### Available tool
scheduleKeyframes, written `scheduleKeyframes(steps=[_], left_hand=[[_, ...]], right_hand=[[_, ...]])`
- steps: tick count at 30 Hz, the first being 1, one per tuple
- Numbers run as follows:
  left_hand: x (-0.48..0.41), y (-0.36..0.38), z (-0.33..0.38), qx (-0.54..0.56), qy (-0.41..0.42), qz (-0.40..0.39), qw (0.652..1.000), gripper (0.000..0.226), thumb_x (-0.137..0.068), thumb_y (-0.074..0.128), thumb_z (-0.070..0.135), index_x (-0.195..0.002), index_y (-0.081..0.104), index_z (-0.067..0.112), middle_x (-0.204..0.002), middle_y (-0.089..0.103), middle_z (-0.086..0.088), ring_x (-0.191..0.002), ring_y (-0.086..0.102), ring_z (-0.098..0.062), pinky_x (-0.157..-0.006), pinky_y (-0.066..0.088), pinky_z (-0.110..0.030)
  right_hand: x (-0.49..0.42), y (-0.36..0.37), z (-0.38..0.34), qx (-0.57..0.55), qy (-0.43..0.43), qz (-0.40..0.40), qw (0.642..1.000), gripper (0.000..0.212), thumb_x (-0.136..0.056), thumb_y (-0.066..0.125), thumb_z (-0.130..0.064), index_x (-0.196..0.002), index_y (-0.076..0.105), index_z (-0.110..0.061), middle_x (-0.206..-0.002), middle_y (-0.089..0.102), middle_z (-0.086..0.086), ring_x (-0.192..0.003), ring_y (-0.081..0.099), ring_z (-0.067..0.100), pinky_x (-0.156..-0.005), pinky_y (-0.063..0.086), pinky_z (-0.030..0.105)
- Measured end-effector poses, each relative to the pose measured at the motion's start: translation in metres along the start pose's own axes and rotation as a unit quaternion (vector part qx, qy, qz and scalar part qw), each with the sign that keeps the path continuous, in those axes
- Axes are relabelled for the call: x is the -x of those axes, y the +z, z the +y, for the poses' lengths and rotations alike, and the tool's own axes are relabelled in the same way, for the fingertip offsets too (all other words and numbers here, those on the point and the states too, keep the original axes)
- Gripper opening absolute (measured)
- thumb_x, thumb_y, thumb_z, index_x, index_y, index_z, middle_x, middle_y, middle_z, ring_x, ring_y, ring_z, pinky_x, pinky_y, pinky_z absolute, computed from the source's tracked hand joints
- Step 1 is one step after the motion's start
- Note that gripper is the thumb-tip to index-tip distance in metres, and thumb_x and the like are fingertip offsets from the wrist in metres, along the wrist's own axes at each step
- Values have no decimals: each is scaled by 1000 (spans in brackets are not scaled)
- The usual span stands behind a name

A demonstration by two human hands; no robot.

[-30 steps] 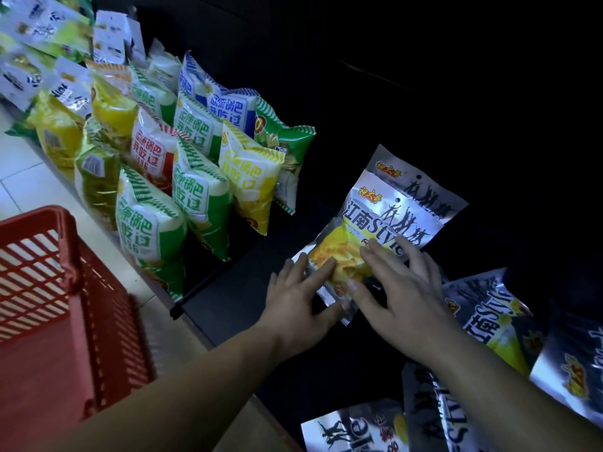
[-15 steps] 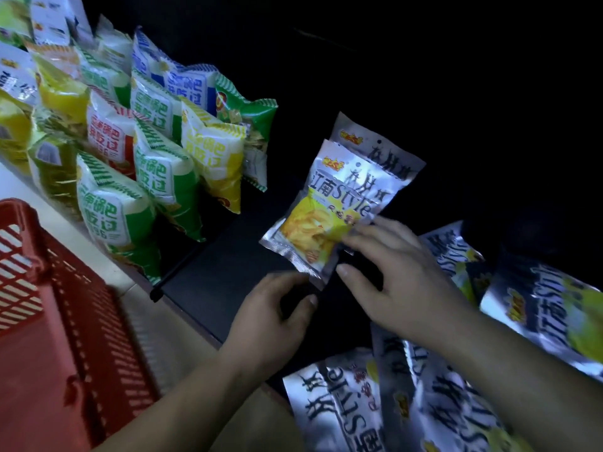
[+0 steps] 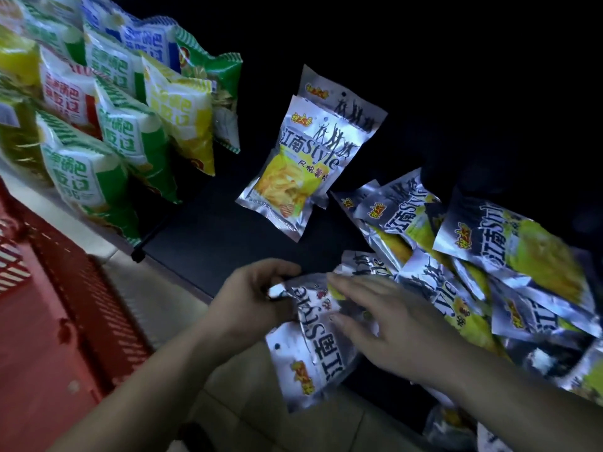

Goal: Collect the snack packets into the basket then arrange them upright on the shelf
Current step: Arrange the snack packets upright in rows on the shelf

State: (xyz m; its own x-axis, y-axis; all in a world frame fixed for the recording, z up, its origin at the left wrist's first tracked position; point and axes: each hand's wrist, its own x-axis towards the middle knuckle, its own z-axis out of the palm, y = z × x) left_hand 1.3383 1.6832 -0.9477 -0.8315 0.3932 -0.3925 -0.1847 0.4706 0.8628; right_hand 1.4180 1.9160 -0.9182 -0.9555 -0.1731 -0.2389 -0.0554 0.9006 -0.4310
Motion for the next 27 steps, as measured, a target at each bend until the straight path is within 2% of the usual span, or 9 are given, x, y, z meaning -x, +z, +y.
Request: scheduleKeyframes(steps=[5,7,10,12,14,17,20,23,27], left_hand=[[-5,-34,28,25,35,20,999,57,-88,70,-3,-120,66,44,-102,77,7,-69,74,-24,-60,63,-47],[-6,-42,37,-5,77,14,997,66,-88,64,-5,-128,62,47,-111,75,11,-82,76,-22,-70,64,-49],[-7,-56,54,-39,116,-18,992,75,-88,60,-6,-141,53,45,-124,71,7,-115,68,-12,-96,58,-45],[-12,-68,68,-63,129,-47,989,80,-86,59,-6,-145,48,47,-124,71,6,-116,67,-6,-101,56,-43],[-19,-77,82,-103,148,-62,982,84,-86,57,-9,-146,46,48,-121,71,12,-106,70,-4,-94,59,-39],[-33,-86,91,-181,227,77,954,75,-87,62,-1,-148,47,41,-127,65,14,-108,67,-12,-93,56,-36],[-33,-96,82,-232,273,309,881,53,-81,69,5,-131,60,20,-129,56,-1,-115,56,-21,-95,49,-32],[-24,-91,51,-110,219,389,888,27,-78,74,11,-97,60,24,-101,60,-2,-89,59,-21,-77,49,-35],[-13,-58,30,198,39,251,947,29,-82,76,-3,-87,56,17,-79,67,-14,-67,65,-24,-58,52,-34]], right_hand=[[-17,-6,1,-37,22,29,999,58,-93,46,-61,-149,40,-47,-135,50,-25,-120,49,-2,-91,47,27],[-27,-8,-6,-70,31,46,996,58,-96,58,-48,-149,36,-48,-140,40,-27,-112,50,-5,-88,45,26],[-46,-12,-22,-103,-1,43,994,81,-92,70,-35,-153,20,-55,-161,17,-26,-148,18,0,-112,29,27],[-60,-16,-29,-129,-19,27,991,97,-89,75,-32,-152,8,-62,-164,8,-28,-151,-3,-5,-118,20,31],[-77,-20,-35,-168,5,8,986,102,-85,80,-30,-149,9,-66,-163,19,-23,-152,10,0,-116,29,34],[-97,-25,-45,-284,48,39,957,79,-86,79,-19,-144,38,-54,-114,60,-36,-106,57,-16,-85,48,14],[-107,-24,-51,-375,68,96,920,39,-92,73,-16,-112,55,-44,-84,64,-33,-78,60,-16,-60,44,5],[-113,-24,-60,-434,98,130,886,31,-88,77,-28,-106,53,-38,-99,67,-19,-87,61,-12,-65,49,9],[-117,-19,-70,-493,140,138,848,37,-86,80,-23,-113,59,-36,-106,75,-12,-97,71,8,-90,58,38]])
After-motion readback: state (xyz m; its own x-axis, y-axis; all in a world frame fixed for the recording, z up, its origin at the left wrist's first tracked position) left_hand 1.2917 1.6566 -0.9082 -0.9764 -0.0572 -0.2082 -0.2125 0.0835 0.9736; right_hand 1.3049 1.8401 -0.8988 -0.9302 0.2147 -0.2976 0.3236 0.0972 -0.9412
